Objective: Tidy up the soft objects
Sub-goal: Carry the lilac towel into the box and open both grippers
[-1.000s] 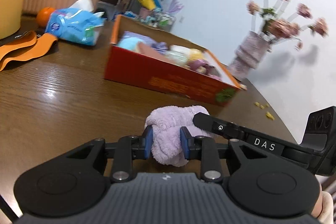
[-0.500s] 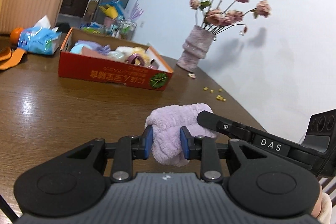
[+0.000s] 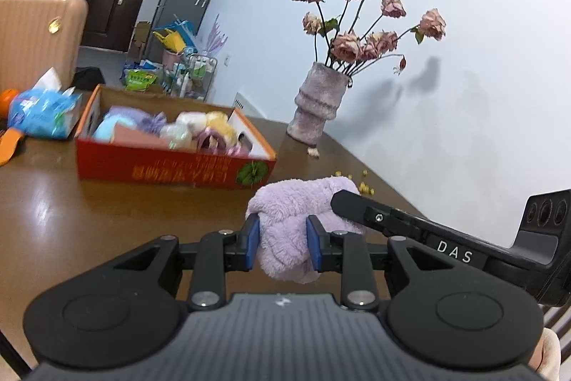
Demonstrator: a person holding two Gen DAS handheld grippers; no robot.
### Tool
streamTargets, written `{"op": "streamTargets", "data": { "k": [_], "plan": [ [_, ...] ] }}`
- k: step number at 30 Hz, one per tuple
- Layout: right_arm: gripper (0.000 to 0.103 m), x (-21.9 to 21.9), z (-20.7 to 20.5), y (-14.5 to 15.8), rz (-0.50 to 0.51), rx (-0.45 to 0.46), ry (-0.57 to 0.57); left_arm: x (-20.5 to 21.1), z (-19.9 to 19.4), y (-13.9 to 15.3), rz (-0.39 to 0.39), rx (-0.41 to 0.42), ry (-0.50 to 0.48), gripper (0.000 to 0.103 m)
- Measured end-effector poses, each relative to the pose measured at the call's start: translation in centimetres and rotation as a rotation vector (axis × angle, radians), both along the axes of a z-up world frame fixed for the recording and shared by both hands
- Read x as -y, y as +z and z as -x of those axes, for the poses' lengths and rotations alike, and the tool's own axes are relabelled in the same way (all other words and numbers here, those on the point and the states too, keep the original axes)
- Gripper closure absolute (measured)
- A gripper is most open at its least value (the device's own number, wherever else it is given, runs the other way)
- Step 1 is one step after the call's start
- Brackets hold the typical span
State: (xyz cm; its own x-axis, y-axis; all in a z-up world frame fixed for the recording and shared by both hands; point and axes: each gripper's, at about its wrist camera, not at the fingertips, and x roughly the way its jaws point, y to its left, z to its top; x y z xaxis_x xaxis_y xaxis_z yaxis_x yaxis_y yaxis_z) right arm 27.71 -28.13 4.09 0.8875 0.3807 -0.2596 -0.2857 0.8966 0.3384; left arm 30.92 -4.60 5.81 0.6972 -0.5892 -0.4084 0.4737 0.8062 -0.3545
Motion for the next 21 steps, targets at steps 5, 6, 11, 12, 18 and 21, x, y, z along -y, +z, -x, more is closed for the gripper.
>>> {"op": "streamTargets", "data": {
  "k": [5,6,11,12,18,21],
  "plan": [
    [0.084,1.4,-8.1,2.0,0.030,0.033,-0.025,1.8,-9.1,2.1,0.015,-0.002,-0.031,0.075],
    [0.084,1.7,-10.5,2.4,0.031,0.032,-0.034,2.2,-11.3,2.3,0.008,0.001,-0.030,0.075],
    [0.085,2.7,-21.4,2.5,0.032,0.007,-0.071,4.2,-22.4,2.3,-0.017,-0.012,-0.008,0.075],
    [0.085,2.7,-23.3,2.1,0.039,0.000,-0.079,4.6,-24.6,1.6,-0.022,-0.016,0.009,0.075],
    [0.085,2.7,-34.9,-3.5,0.028,-0.176,-0.118,6.1,-35.4,-4.1,-0.074,-0.149,0.078,0.074],
    [0.085,1.6,-37.2,-6.2,0.069,-0.262,-0.121,6.5,-38.2,-6.8,-0.155,-0.221,0.127,0.074]
  ]
}}
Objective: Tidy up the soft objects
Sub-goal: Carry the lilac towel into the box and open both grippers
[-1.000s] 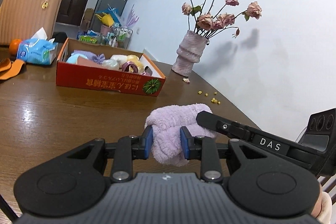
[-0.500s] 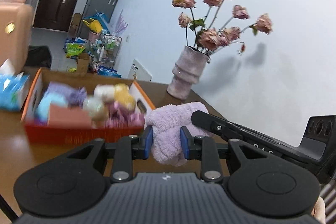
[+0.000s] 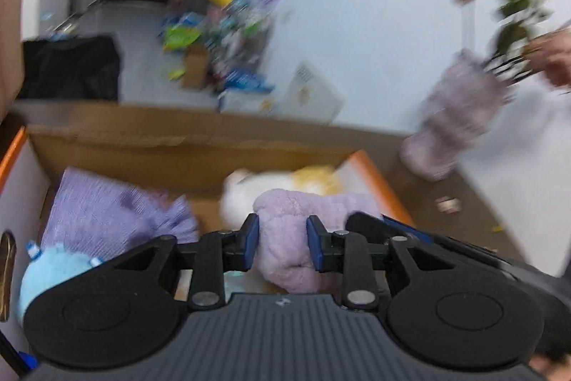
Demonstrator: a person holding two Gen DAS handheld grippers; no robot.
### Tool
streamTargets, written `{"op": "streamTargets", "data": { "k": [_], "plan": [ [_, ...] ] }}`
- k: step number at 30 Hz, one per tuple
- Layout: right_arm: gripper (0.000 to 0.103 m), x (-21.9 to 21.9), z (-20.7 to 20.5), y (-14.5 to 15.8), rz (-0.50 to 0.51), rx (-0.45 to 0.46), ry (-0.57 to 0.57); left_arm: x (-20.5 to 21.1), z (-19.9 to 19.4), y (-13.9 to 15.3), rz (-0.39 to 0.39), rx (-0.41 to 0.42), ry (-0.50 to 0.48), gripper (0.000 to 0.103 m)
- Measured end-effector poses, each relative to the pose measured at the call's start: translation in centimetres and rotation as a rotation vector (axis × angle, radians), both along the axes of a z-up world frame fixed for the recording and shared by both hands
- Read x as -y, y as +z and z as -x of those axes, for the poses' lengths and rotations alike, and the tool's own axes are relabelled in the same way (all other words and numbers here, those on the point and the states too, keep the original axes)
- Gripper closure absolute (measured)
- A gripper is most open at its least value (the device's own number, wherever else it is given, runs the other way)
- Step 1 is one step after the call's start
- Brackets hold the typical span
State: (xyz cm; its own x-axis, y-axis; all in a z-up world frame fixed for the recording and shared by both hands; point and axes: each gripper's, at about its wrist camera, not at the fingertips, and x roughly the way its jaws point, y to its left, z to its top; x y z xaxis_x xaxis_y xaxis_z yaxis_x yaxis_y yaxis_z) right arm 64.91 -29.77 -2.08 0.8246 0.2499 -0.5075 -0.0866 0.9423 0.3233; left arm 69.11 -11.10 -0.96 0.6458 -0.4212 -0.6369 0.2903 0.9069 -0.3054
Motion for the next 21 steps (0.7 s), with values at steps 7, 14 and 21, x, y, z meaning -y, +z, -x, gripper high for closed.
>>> {"op": "streamTargets", "data": {
  "k": [7,14,21],
  "plan": [
    [0.084,-2.1,-0.8,-1.9,0.048,-0.098,0.071,-1.6,0.9,0.6,-0.035,0.032,0.021,0.043],
    [0.076,-0.9,2.0,1.9,0.056,-0.049,0.052,-2.4,5.8,4.4,-0.157,0.165,0.034,0.035],
    [0.064,0.4,8.9,8.8,0.125,0.059,0.038,-6.3,13.2,9.9,-0.174,0.277,0.094,0.026]
  ]
}}
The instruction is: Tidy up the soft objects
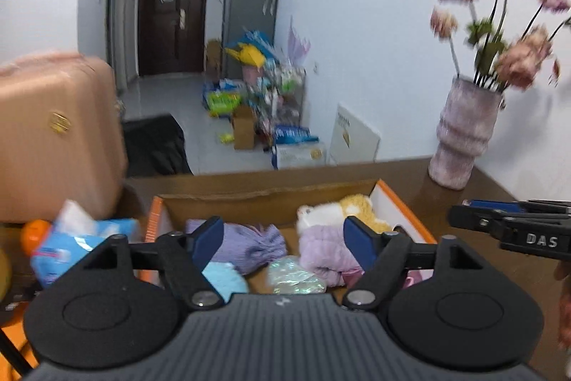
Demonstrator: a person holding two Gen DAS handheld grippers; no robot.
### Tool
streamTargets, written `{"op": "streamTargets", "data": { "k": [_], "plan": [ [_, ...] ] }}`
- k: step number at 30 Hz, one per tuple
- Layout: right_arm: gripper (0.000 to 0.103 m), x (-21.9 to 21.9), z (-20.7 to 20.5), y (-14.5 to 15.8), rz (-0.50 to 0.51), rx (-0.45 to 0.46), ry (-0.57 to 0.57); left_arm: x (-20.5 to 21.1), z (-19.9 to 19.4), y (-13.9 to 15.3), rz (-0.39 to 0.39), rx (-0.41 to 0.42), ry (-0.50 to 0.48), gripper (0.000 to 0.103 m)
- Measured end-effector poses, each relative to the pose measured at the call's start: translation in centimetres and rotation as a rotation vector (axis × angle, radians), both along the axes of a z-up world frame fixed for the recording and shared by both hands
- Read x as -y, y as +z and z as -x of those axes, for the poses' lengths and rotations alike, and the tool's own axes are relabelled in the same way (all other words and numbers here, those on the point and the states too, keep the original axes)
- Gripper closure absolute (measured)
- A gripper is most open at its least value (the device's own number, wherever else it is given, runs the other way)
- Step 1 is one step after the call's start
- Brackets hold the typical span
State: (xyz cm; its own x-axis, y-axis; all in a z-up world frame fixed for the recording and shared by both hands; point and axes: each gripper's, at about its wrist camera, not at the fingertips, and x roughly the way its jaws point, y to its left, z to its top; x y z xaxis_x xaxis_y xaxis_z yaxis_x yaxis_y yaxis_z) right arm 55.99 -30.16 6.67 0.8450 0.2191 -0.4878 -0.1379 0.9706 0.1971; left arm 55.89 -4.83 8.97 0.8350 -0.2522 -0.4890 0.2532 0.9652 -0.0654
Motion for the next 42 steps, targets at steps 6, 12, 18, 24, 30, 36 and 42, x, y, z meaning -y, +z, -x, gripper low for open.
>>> {"op": "streamTargets", "data": {
  "k": [6,12,18,24,30,36,42],
  "plan": [
    [0.044,0.2,7.3,3.9,0.028,0.115,-0.005,-3.3,7.7,2.7,0.047,0.126,0.079,0.012],
    [0.007,-2.2,13.4,2.7,0.145,0.350,-0.017,-4.5,14.1,1.2,0.035,0.280,0.179,0.001],
    [0.003,-3.0,16.6,2.3,0.103,0.403,-0.071,-4.8,17.3,0.2,0.017,0.325,0.206,0.000],
    [0.003,-3.2,19.7,0.9,0.093,0.390,-0.100,-5.8,20.6,-0.5,0.009,0.333,0.217,0.000],
    [0.002,-3.4,25.0,-0.4,0.105,0.405,-0.081,-6.1,25.1,-2.1,-0.015,0.310,0.193,0.000],
    [0.001,-4.0,31.6,-2.9,0.174,0.438,-0.071,-6.4,32.1,-4.6,-0.059,0.366,0.210,0.000],
    [0.001,-4.9,38.6,-5.0,0.190,0.419,-0.033,-8.0,38.7,-6.5,-0.048,0.357,0.265,0.000]
  ]
}}
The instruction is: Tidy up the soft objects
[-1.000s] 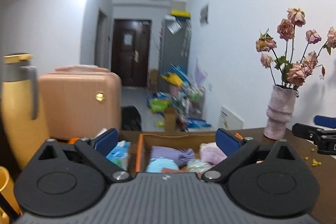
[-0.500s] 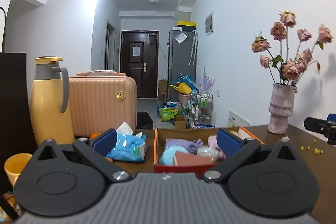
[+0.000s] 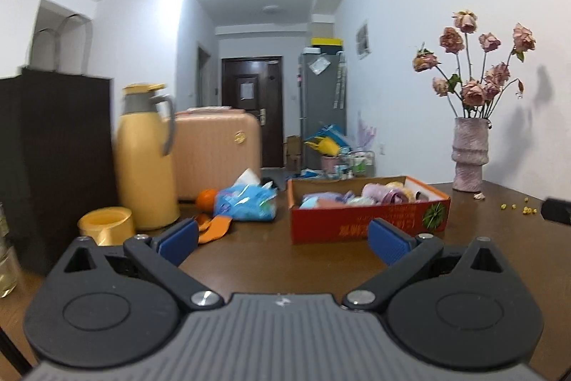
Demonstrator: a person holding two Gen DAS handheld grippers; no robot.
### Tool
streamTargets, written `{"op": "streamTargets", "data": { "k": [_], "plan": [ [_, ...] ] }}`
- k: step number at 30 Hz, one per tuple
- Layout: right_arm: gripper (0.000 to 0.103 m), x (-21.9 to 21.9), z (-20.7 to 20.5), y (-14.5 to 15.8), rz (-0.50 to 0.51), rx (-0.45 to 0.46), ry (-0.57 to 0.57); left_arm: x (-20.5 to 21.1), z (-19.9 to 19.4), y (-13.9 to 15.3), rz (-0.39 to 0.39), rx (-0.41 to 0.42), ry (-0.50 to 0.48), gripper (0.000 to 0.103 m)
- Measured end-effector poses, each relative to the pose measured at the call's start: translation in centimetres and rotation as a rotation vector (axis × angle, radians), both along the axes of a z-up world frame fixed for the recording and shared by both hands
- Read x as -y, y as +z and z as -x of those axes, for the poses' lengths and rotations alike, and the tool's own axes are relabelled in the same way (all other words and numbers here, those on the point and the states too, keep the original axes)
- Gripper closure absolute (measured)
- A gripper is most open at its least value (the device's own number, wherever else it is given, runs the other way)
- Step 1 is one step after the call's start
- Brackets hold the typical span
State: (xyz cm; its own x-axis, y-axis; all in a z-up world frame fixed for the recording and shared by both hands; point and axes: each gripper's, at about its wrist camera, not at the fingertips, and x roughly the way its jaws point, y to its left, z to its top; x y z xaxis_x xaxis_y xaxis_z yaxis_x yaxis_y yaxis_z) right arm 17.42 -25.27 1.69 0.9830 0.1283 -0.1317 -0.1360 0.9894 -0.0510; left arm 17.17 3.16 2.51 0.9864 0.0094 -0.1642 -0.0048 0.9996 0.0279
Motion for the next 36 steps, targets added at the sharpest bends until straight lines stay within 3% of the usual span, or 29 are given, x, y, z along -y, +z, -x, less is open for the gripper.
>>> {"op": "streamTargets", "data": {
  "k": [5,8,13,23,36],
  "plan": [
    [0.001,-1.0,5.8,-1.5,0.020,-0.005,0.040,-1.1,5.8,-1.7,0.023,-0.008,0.005,0.000],
    [0.000,-1.1,9.3,-3.1,-0.019,-0.009,0.033,-1.0,8.6,-3.2,-0.019,-0.031,-0.006,0.000],
    [0.000,-1.9,14.1,-5.8,-0.047,-0.015,-0.001,-0.5,10.8,-4.3,-0.038,-0.061,-0.037,0.000],
    [0.000,-2.2,13.7,-5.1,-0.067,0.006,0.022,0.1,11.4,-3.3,-0.028,-0.012,-0.045,0.000],
    [0.000,-1.8,13.0,-5.2,-0.078,-0.014,0.021,0.0,11.2,-3.6,-0.027,-0.024,-0.048,0.000]
  ]
}}
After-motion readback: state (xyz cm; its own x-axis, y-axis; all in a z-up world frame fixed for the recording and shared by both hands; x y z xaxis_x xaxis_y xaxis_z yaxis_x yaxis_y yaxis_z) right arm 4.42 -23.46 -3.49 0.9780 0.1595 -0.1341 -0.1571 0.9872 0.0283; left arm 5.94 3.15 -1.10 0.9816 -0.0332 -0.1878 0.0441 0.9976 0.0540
